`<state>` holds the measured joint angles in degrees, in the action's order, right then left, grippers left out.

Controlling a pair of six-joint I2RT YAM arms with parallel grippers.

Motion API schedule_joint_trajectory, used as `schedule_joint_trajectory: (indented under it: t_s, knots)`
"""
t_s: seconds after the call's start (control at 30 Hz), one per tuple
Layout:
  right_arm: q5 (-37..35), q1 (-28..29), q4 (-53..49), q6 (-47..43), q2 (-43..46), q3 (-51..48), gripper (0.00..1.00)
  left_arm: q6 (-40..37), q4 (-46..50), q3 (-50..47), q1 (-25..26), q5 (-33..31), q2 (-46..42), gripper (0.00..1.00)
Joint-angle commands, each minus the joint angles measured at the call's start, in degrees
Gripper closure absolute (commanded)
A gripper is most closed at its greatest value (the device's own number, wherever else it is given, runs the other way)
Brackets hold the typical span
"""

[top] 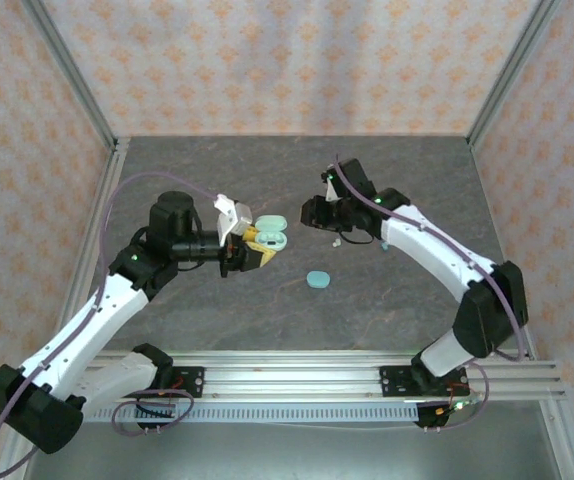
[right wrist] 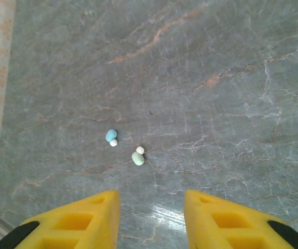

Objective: Insert the wireless bluetooth earbuds into the charging case

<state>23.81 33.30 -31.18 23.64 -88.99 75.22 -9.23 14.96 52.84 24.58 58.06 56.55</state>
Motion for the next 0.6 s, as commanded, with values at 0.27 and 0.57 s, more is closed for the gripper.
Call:
schedule_joint_trajectory:
  t_s: [0.27,0.57]
  knots:
    - [8.0,6.3,15.1,13.5,-16.1,-0.8,0.77,-2.5,3.2,-0.7,-0.8,-2.5,-2.7,0.89]
    - [5.0,7.6,9.6,12.7,-27.8,8.5,0.79,-3.7,5.0,0.1,-0.8,-3.0,-3.0,0.90]
